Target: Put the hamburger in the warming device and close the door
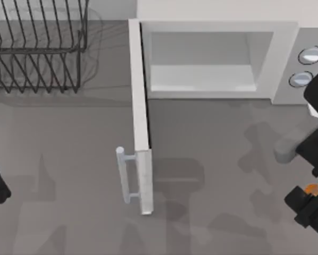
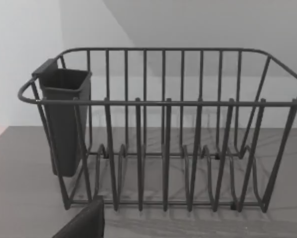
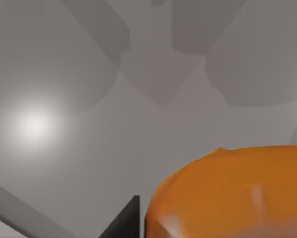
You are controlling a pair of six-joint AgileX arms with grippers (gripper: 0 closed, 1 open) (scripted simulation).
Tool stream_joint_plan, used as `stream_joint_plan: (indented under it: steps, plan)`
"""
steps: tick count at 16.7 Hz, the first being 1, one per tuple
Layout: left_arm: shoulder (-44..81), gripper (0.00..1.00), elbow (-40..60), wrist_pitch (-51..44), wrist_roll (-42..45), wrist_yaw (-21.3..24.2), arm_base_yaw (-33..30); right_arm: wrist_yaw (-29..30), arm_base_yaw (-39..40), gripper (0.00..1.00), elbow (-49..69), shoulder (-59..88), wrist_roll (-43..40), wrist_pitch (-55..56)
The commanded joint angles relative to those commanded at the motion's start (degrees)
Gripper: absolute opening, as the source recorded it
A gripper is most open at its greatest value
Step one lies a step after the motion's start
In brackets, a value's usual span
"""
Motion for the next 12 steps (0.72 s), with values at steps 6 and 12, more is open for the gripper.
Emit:
stream_joint_plan:
  steps: [6,12]
  plan:
    - [0.0,1.0,0.0,0.0,0.0,0.0,0.0,6.76,2.63,0.0,3.77,10.72,4.92,18.67]
    - [0.0,1.0,0.0,0.0,0.0,0.0,0.0,17.32,5.19,0.0,6.15,27.44,12.98,51.48]
